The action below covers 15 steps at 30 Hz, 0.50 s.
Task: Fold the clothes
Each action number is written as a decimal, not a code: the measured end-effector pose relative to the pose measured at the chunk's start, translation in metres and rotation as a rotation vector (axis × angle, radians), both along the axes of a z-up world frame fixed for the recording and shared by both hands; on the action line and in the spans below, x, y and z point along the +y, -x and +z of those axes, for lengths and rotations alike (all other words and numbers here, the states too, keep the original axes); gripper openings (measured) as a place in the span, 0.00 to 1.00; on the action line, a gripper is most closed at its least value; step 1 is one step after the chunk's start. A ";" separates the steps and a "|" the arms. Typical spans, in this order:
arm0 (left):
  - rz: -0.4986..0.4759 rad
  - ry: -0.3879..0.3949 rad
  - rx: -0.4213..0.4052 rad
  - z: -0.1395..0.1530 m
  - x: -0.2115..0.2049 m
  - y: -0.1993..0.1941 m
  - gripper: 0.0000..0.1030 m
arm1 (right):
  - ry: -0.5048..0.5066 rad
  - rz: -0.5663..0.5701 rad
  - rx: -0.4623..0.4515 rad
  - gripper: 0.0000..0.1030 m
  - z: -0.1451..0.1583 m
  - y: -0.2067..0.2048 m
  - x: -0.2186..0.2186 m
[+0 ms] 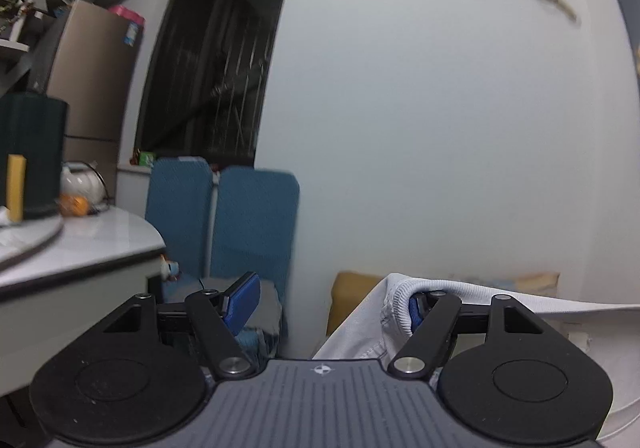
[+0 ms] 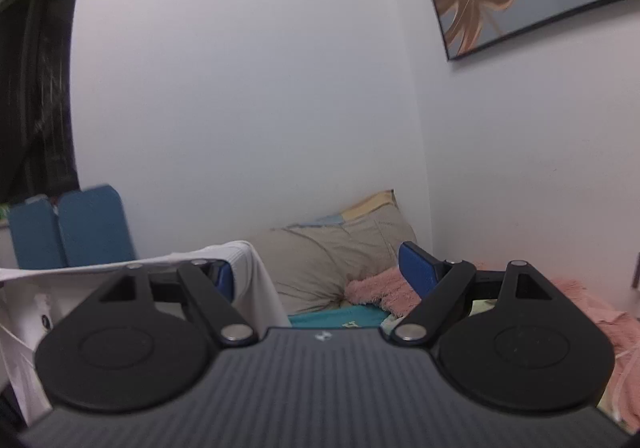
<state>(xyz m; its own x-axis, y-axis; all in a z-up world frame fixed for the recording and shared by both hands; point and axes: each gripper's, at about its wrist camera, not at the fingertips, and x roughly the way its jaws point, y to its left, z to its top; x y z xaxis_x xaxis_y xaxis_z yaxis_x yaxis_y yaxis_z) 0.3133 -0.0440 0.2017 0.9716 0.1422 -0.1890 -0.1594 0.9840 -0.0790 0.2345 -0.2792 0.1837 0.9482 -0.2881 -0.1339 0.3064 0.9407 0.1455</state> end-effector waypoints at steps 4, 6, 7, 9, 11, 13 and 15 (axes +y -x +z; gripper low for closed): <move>-0.017 -0.024 0.093 -0.080 -0.020 -0.106 0.70 | 0.042 -0.008 0.081 0.80 -0.086 -0.102 -0.020; -0.035 -0.023 0.166 -0.135 -0.025 -0.158 0.70 | 0.048 0.004 0.137 0.78 -0.134 -0.148 -0.030; -0.045 -0.024 0.211 -0.162 -0.028 -0.180 0.70 | 0.049 0.010 0.171 0.78 -0.158 -0.170 -0.036; -0.067 -0.029 0.301 -0.213 -0.031 -0.218 0.70 | 0.031 0.026 0.260 0.78 -0.207 -0.205 -0.045; -0.090 -0.042 0.388 -0.255 -0.037 -0.245 0.70 | 0.019 0.045 0.356 0.78 -0.251 -0.233 -0.051; -0.114 -0.066 0.484 -0.290 -0.041 -0.268 0.70 | 0.016 0.080 0.461 0.78 -0.288 -0.255 -0.055; -0.152 -0.134 0.573 -0.313 -0.049 -0.284 0.70 | 0.016 0.130 0.568 0.78 -0.312 -0.273 -0.057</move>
